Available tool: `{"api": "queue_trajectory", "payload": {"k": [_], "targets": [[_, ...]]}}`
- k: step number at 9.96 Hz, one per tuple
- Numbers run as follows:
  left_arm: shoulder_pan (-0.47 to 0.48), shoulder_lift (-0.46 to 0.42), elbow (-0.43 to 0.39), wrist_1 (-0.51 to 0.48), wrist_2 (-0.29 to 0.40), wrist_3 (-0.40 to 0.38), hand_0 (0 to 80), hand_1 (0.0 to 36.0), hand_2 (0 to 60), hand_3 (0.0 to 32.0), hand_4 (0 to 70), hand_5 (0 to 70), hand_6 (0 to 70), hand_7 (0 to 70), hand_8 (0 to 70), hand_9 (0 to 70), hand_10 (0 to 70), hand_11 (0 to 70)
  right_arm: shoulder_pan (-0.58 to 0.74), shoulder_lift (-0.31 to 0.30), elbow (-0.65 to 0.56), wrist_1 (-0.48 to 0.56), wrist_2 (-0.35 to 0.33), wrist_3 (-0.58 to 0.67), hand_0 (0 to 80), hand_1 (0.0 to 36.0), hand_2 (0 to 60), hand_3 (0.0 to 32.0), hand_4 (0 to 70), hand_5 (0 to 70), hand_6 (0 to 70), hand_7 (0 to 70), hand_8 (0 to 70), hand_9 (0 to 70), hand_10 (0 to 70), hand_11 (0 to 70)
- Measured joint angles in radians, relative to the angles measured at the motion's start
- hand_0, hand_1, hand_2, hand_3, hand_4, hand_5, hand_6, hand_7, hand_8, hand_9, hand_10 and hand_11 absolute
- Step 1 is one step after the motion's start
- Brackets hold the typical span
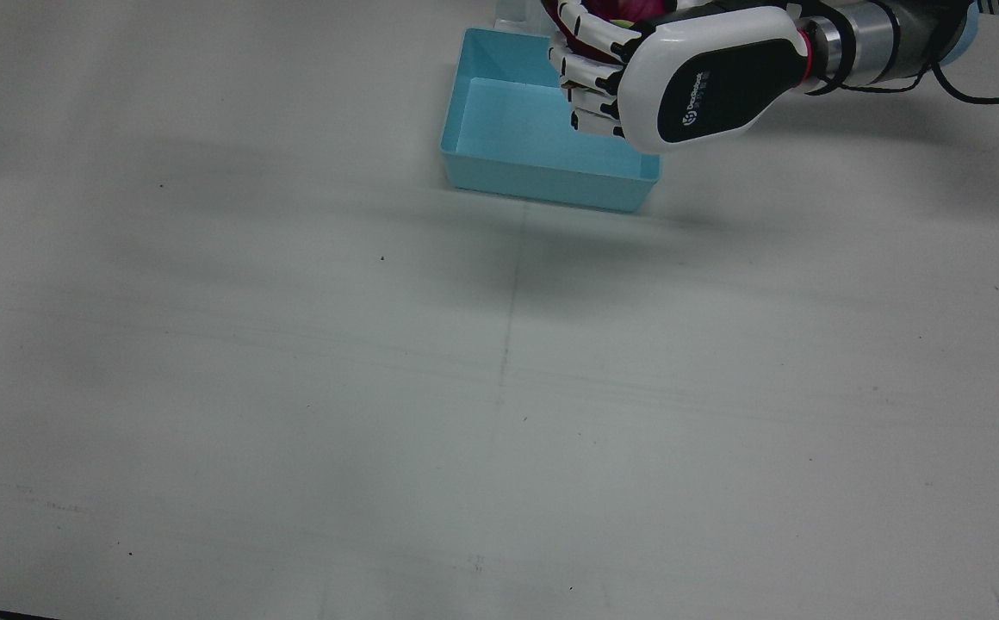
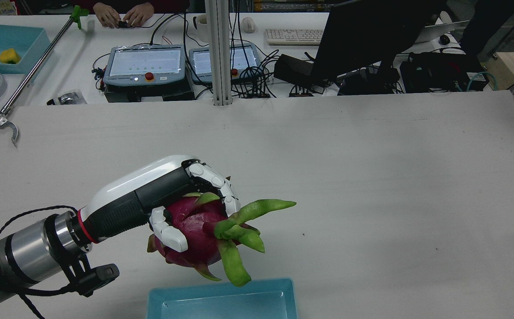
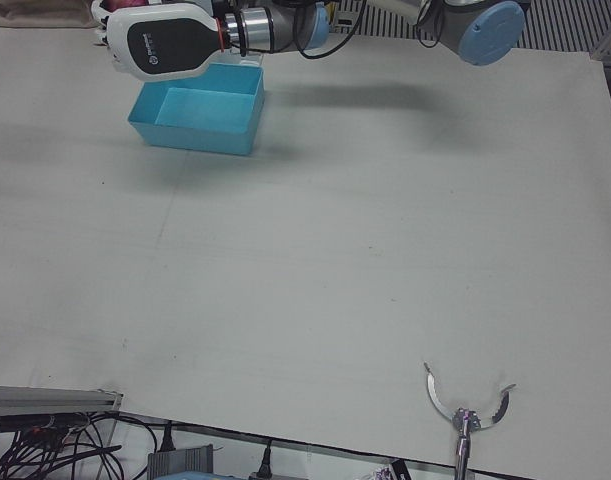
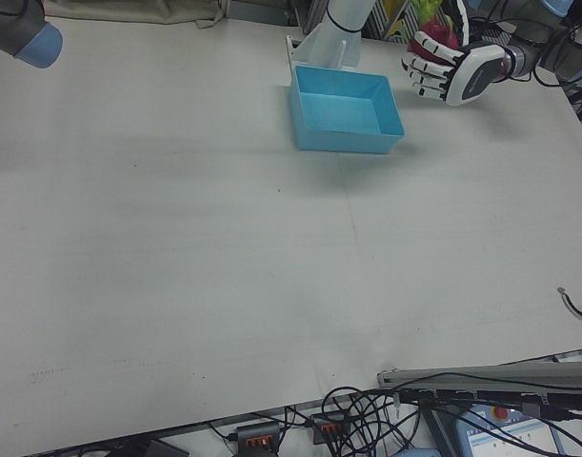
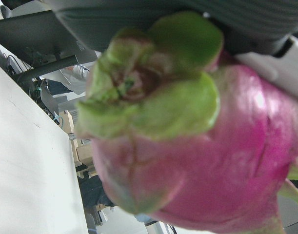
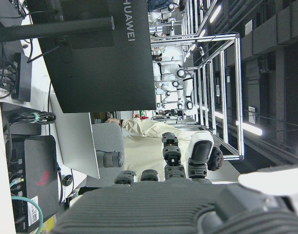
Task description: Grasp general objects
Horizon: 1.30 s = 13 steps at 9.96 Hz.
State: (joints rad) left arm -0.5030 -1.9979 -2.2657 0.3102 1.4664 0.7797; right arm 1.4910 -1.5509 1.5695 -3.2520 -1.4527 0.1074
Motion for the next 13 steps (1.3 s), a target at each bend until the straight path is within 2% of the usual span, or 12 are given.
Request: {"api": "queue_trajectory", "payload": {"k": [3, 6, 7, 8, 9, 10, 11, 12, 13], "targets": [[0.067, -0.003, -0.041, 0.018, 0.013, 0.059, 48.0, 0.0, 12.6, 0.0, 70.0, 70.0, 70.0, 70.0, 70.0, 70.0, 70.0, 70.0, 0.0, 0.0, 0.0, 0.0, 0.0, 0.0, 0.0, 0.0, 0.0, 0.0, 0.0, 0.0, 0.0, 0.0, 0.0, 0.0, 0.0, 0.0], [0.099, -0.062, -0.052, 0.082, 0.014, 0.115, 47.4, 0.0, 11.9, 0.0, 70.0, 70.0, 70.0, 70.0, 70.0, 70.0, 70.0, 70.0, 0.0, 0.0, 0.0, 0.0, 0.0, 0.0, 0.0, 0.0, 0.0, 0.0, 0.0, 0.0, 0.0, 0.0, 0.0, 0.0, 0.0, 0.0], [0.105, -0.086, -0.052, 0.108, 0.013, 0.129, 47.0, 0.0, 10.4, 0.0, 70.0, 67.0, 70.0, 70.0, 70.0, 70.0, 70.0, 70.0, 0.0, 0.0, 0.001, 0.0, 0.0, 0.0, 0.0, 0.0, 0.0, 0.0, 0.0, 0.0, 0.0, 0.0, 0.0, 0.0, 0.0, 0.0], [0.109, -0.103, -0.052, 0.129, 0.012, 0.137, 46.4, 0.0, 5.4, 0.0, 70.0, 58.6, 70.0, 70.0, 70.0, 70.0, 70.0, 70.0, 0.0, 0.0, 0.002, 0.0, 0.0, 0.0, 0.0, 0.0, 0.0, 0.0, 0.0, 0.0, 0.0, 0.0, 0.0, 0.0, 0.0, 0.0], [0.111, -0.113, -0.05, 0.14, 0.013, 0.14, 45.6, 0.0, 0.0, 0.0, 70.0, 40.5, 70.0, 70.0, 61.3, 61.7, 70.0, 70.0, 0.0, 0.0, 0.002, 0.0, 0.0, 0.0, 0.0, 0.0, 0.0, 0.0, 0.0, 0.0, 0.0, 0.0, 0.0, 0.0, 0.0, 0.0], [0.113, -0.118, -0.048, 0.145, 0.014, 0.141, 45.8, 0.0, 0.0, 0.0, 68.2, 14.0, 36.8, 34.5, 28.4, 19.1, 41.6, 57.6, 0.001, 0.0, 0.003, 0.0, 0.0, 0.0, 0.0, 0.0, 0.0, 0.0, 0.0, 0.0, 0.0, 0.0, 0.0, 0.0, 0.0, 0.0], [0.116, -0.121, -0.047, 0.145, 0.019, 0.141, 46.0, 0.0, 0.0, 0.0, 18.0, 0.0, 9.0, 14.3, 8.3, 1.4, 15.2, 22.1, 0.001, 0.0, 0.003, 0.0, 0.0, 0.0, 0.0, 0.0, 0.0, 0.0, 0.0, 0.0, 0.0, 0.0, 0.0, 0.0, 0.0, 0.0], [0.119, -0.122, -0.047, 0.142, 0.026, 0.141, 45.9, 0.5, 0.0, 0.0, 0.3, 0.0, 1.2, 6.4, 4.5, 0.0, 7.3, 11.3, 0.001, 0.0, 0.002, 0.0, 0.0, 0.0, 0.0, 0.0, 0.0, 0.0, 0.0, 0.0, 0.0, 0.0, 0.0, 0.0, 0.0, 0.0], [0.121, -0.123, -0.047, 0.139, 0.031, 0.141, 46.4, 1.9, 0.0, 0.0, 0.0, 0.0, 0.0, 5.0, 3.5, 0.0, 3.5, 5.9, 0.0, 0.0, 0.002, 0.0, 0.0, 0.0, 0.0, 0.0, 0.0, 0.0, 0.0, 0.0, 0.0, 0.0, 0.0, 0.0, 0.0, 0.0]]}}
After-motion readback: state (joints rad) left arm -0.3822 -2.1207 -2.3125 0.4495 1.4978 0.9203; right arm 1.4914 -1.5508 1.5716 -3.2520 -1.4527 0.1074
